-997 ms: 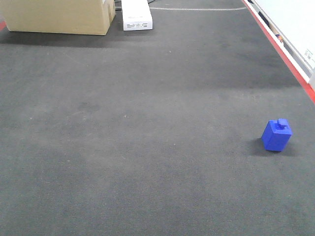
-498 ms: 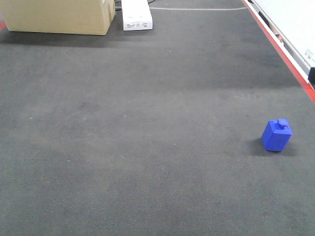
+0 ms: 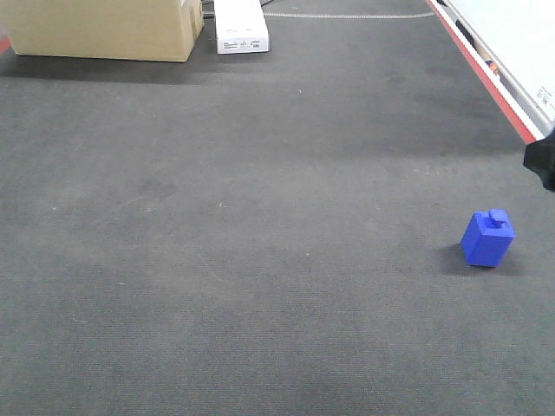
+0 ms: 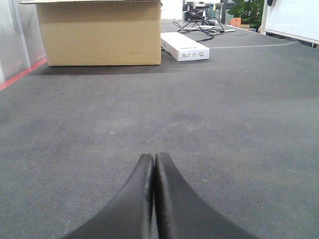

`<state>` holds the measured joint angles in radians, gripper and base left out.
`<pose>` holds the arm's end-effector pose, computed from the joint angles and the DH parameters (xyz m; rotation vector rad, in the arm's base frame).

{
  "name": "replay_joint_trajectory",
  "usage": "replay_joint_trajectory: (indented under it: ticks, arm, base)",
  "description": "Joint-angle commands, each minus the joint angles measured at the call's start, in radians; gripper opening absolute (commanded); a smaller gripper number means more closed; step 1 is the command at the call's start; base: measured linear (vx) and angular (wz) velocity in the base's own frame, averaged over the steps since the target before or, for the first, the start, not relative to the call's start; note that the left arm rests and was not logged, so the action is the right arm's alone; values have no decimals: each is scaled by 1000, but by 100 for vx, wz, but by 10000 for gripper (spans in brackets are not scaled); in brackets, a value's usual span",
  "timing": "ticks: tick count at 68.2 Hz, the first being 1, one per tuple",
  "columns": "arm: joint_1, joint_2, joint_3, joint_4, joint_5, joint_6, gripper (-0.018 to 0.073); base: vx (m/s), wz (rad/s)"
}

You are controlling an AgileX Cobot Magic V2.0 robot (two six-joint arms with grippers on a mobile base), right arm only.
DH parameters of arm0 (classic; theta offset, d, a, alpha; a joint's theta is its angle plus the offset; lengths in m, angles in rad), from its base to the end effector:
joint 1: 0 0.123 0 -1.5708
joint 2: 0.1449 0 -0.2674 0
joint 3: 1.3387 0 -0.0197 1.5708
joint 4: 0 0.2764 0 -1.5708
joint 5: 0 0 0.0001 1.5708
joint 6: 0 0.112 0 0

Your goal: Pour parts from conveyor to right shelf

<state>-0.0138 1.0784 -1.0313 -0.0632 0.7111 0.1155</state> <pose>0.2719 -0.0084 0.3356 0.1135 2.2373 -0.0171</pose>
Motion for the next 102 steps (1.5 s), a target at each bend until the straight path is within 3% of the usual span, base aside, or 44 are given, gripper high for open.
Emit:
replay_joint_trajectory:
  ticks: [1, 18, 33, 54, 102]
  arm:
    - [0, 87, -127, -54, 79, 26, 622]
    - [-2, 381, -417, -60, 377, -25, 619]
    - [-67, 602, -619, -7, 549, -95, 613]
    - [-115, 793, -725, 102, 573, -226, 603]
    - [-116, 995, -724, 91, 557, -229, 595]
  base:
    - [0, 0]
    - [0, 0]
    - [0, 0]
    - [0, 0]
    - [0, 0]
